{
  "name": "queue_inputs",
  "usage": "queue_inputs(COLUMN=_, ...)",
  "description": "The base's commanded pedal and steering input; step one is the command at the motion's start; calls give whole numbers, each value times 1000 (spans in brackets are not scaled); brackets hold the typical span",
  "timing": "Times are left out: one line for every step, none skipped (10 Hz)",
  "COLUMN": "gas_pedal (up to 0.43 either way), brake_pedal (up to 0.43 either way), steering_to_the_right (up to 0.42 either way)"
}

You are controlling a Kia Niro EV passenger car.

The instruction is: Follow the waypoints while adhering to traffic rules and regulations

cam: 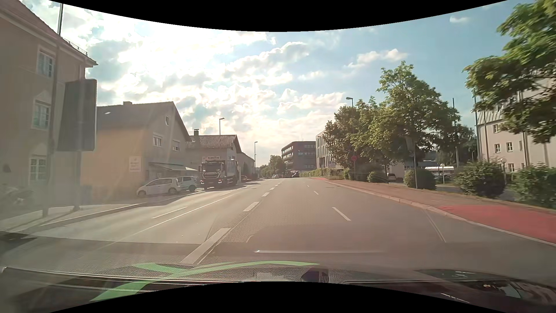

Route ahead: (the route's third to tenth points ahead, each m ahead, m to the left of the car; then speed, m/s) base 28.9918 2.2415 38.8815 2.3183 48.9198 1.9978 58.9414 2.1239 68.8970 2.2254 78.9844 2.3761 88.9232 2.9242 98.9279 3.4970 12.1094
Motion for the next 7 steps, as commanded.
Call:
queue_inputs(gas_pedal=177, brake_pedal=0, steering_to_the_right=-4)
queue_inputs(gas_pedal=177, brake_pedal=0, steering_to_the_right=-6)
queue_inputs(gas_pedal=157, brake_pedal=0, steering_to_the_right=-6)
queue_inputs(gas_pedal=138, brake_pedal=0, steering_to_the_right=-6)
queue_inputs(gas_pedal=130, brake_pedal=0, steering_to_the_right=-7)
queue_inputs(gas_pedal=150, brake_pedal=0, steering_to_the_right=-6)
queue_inputs(gas_pedal=157, brake_pedal=0, steering_to_the_right=-5)
